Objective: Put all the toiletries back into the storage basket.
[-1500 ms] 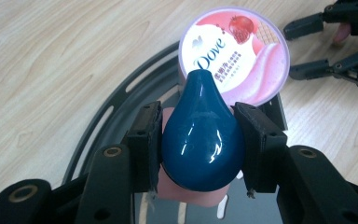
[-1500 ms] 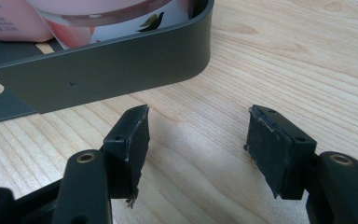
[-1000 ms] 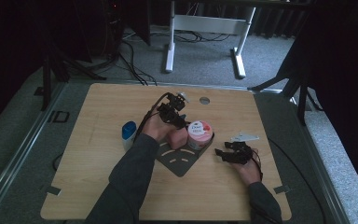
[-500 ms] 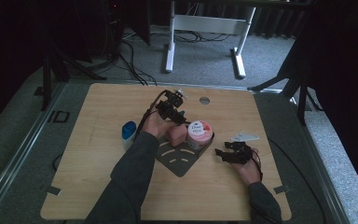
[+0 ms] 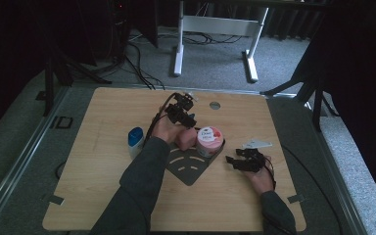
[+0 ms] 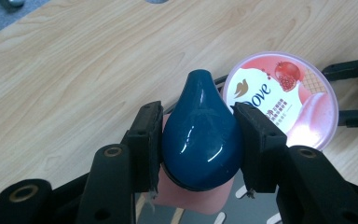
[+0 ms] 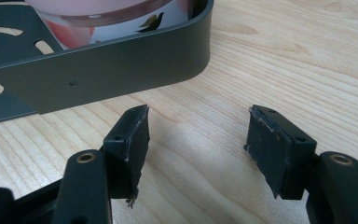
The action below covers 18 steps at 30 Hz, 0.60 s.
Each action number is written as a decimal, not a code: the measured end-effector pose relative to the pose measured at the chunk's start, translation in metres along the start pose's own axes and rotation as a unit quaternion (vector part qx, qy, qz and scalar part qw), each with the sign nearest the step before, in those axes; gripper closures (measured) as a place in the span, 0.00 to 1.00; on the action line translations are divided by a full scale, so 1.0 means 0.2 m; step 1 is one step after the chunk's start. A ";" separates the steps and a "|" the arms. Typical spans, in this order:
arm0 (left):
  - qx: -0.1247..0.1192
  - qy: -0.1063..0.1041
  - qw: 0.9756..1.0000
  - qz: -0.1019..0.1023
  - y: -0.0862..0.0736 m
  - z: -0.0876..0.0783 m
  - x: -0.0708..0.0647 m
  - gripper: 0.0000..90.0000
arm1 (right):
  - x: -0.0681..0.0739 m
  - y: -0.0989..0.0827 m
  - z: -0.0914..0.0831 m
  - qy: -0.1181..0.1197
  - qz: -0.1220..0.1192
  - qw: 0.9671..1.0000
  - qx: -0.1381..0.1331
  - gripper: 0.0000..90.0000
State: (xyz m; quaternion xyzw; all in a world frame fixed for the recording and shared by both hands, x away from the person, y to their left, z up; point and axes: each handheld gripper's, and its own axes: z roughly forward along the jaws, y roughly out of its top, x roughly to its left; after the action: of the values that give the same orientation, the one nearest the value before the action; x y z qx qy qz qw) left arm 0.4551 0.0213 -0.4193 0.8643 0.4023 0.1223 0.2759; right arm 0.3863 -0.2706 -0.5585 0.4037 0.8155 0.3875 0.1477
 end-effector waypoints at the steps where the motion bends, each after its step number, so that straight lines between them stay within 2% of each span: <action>1: 0.000 0.001 1.000 -0.001 0.00 0.00 0.00 0.61 | 0.00 0.00 0.00 0.000 0.000 1.000 0.000 0.43; 10: -0.009 0.002 1.000 -0.012 0.00 0.01 0.01 0.61 | 0.00 0.00 0.00 0.000 0.000 1.000 0.000 0.43; 18: -0.002 0.000 1.000 -0.016 0.00 0.00 0.02 0.60 | 0.00 0.00 0.00 0.000 -0.001 1.000 0.000 0.43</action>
State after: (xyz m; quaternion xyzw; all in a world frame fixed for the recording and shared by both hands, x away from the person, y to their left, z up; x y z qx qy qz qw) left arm 0.4568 0.0240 -0.4204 0.8572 0.4160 0.1185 0.2794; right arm 0.3862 -0.2703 -0.5585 0.4027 0.8161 0.3870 0.1485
